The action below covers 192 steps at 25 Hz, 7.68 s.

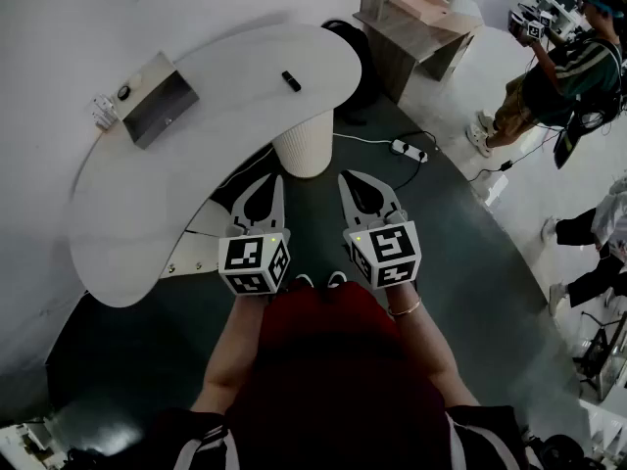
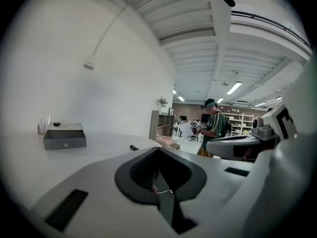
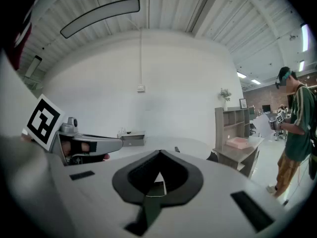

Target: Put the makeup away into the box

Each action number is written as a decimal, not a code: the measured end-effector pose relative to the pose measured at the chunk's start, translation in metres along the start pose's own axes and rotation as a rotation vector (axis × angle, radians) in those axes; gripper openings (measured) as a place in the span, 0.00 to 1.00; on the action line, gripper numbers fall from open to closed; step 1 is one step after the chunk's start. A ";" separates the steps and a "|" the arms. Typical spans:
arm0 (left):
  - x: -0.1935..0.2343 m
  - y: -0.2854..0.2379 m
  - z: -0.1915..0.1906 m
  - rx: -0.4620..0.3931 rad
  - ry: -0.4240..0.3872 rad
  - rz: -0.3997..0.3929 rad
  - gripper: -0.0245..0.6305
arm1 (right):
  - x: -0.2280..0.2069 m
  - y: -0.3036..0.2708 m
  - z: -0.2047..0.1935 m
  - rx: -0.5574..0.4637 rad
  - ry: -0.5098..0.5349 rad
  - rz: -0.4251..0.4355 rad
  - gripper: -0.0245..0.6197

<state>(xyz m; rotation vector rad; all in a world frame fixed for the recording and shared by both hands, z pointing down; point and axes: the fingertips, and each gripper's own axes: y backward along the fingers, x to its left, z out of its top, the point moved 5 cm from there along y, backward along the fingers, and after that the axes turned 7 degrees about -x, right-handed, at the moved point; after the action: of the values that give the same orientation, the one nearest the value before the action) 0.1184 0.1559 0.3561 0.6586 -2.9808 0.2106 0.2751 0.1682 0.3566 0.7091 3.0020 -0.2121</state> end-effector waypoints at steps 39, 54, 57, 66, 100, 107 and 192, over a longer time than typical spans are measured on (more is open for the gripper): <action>0.030 -0.014 -0.003 0.018 0.008 0.059 0.07 | -0.011 -0.050 -0.002 0.047 -0.030 0.020 0.07; 0.094 -0.094 0.000 0.049 0.040 0.068 0.07 | -0.032 -0.142 -0.007 0.114 -0.024 0.039 0.13; 0.108 -0.107 0.000 0.056 0.050 0.075 0.07 | -0.035 -0.160 -0.009 0.133 -0.026 0.046 0.14; 0.142 -0.134 -0.003 0.076 0.080 0.079 0.07 | -0.038 -0.207 -0.014 0.187 -0.017 0.047 0.18; 0.210 -0.189 -0.018 0.145 0.124 0.093 0.07 | -0.071 -0.307 -0.054 0.412 0.033 0.021 0.26; 0.207 -0.197 -0.030 0.176 0.154 0.126 0.07 | -0.083 -0.320 -0.070 0.473 0.074 0.059 0.26; 0.247 -0.129 0.012 0.072 0.133 0.792 0.07 | 0.037 -0.435 0.041 0.294 0.081 0.800 0.20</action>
<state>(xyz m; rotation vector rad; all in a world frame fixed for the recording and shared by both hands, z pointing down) -0.0509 -0.0635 0.3862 -0.5433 -2.9338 0.3831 0.0474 -0.2068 0.3664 1.8839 2.5011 -0.5804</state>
